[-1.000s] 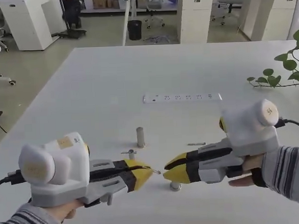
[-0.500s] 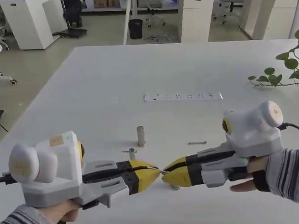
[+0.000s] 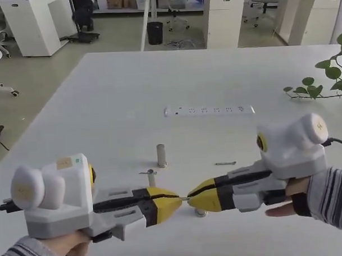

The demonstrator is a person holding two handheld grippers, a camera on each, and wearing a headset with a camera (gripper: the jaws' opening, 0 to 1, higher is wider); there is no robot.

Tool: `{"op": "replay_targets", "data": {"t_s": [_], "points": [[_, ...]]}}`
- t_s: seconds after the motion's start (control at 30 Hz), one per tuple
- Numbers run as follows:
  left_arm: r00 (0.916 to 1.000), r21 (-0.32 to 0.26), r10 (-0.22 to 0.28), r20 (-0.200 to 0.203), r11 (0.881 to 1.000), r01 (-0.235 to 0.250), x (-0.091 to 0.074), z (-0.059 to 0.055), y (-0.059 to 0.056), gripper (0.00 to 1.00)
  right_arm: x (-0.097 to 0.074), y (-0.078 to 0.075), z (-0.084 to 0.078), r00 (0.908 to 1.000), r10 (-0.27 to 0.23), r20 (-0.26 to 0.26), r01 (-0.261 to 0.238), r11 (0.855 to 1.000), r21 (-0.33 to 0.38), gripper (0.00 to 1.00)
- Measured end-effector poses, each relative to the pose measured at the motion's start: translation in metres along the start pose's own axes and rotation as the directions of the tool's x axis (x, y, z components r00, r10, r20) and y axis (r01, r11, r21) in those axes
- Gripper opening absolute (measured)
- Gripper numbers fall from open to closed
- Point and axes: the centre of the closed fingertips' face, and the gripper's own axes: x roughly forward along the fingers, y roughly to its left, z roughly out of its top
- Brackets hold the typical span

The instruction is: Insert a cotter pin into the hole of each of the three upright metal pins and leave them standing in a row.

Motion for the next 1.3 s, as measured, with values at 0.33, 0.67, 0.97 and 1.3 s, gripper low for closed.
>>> {"op": "replay_targets", "data": {"t_s": [0.33,0.67,0.97,1.3], "points": [[0.9993,0.026,0.008,-0.036,1.000,-0.007,0.002,-0.008,0.002,0.03,0.000,0.003,-0.010,0.9952,-0.008,-0.097,-0.008,0.987,-0.160,0.00],[0.9964,0.063,0.066,-0.053,0.996,-0.062,0.007,-0.013,0.010,0.06,-0.007,-0.013,-0.020,0.9808,-0.070,-0.182,0.022,0.968,-0.251,0.00],[0.9859,0.089,0.164,-0.035,0.983,-0.160,0.022,-0.020,0.021,0.16,-0.033,-0.041,-0.036,0.9650,-0.152,-0.213,0.097,0.964,-0.249,0.00],[0.9502,0.164,0.309,-0.041,0.940,-0.299,0.043,-0.036,0.042,0.27,-0.054,-0.063,-0.052,0.9468,-0.206,-0.248,0.146,0.960,-0.240,0.00]]}}
